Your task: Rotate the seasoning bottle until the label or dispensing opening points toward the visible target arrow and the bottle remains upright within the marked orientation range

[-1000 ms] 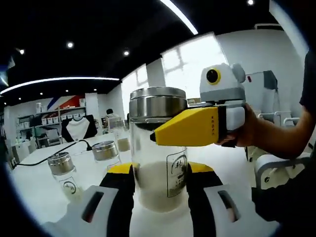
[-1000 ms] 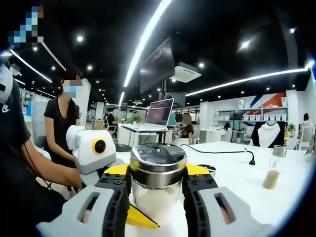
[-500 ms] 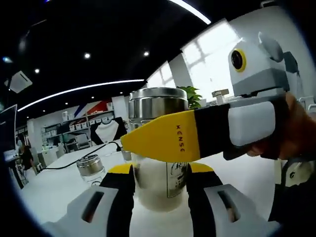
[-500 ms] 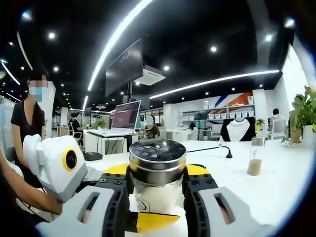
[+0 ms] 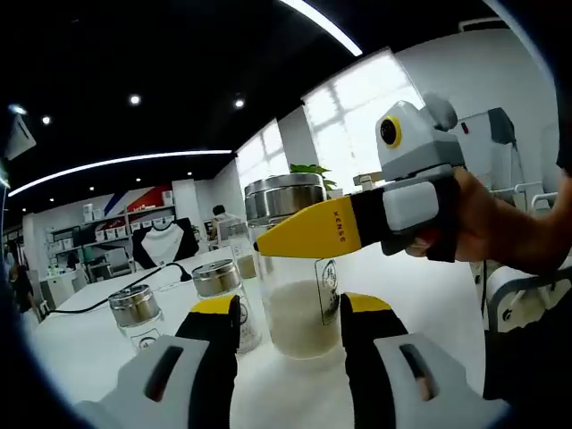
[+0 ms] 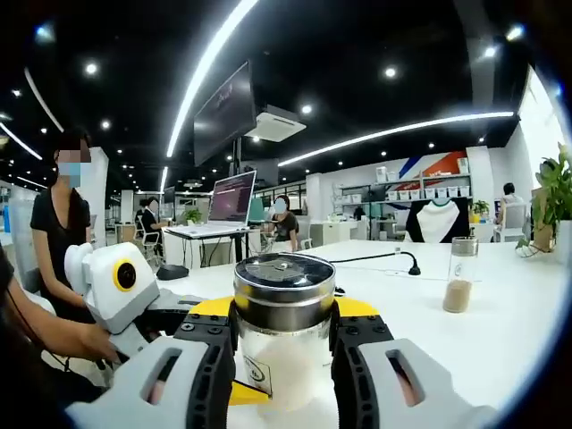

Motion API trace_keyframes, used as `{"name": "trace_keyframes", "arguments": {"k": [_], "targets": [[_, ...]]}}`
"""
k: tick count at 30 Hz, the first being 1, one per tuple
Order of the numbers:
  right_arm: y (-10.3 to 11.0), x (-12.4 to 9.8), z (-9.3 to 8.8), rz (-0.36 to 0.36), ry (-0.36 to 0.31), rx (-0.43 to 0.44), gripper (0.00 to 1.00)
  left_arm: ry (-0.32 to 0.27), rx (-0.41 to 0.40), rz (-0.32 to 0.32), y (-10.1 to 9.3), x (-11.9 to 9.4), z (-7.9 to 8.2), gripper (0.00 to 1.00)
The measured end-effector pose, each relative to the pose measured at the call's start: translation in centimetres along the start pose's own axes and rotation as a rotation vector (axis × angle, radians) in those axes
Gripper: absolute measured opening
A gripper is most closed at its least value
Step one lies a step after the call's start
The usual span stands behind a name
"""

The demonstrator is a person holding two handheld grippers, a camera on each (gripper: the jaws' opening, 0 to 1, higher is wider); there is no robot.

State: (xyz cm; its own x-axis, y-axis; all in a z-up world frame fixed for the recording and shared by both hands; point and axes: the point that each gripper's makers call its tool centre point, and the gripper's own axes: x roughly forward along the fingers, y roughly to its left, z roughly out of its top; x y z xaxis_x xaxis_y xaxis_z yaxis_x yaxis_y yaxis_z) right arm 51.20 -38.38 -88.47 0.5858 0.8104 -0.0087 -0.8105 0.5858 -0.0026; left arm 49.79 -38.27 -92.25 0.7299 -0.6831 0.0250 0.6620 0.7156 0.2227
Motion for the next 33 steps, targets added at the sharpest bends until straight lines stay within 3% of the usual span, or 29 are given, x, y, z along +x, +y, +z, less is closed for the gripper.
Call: {"name": "trace_keyframes", "arguments": {"k": [3, 8, 12, 22, 33], "targets": [[-1.2, -0.2, -0.6, -0.029, 0.017, -0.011, 0.38, -0.025, -0.030, 0.004, 0.4, -0.3, 0.4, 0.50], [-2.4, -0.4, -0.9, -0.037, 0.038, -0.008, 0.38, -0.081, -0.080, -0.004, 0.8, -0.5, 1.3, 0.62], [-3.8, -0.1, -0.6, -0.038, 0.038, 0.008, 0.38, -0.064, -0.076, 0.010, 1.0, -0.4, 0.9, 0.70], [-6.5, 1.1, -1.2, -0.067, 0.086, -0.029, 0.38, -0.044, -0.009, 0.013, 0.8, -0.2, 0.6, 0.79], [-8.5, 0.8, -2.1, -0.062, 0.118, -0.035, 0.39, -0.038, -0.007, 0.028, 1.0, -0.3, 0.6, 0.83]]}}
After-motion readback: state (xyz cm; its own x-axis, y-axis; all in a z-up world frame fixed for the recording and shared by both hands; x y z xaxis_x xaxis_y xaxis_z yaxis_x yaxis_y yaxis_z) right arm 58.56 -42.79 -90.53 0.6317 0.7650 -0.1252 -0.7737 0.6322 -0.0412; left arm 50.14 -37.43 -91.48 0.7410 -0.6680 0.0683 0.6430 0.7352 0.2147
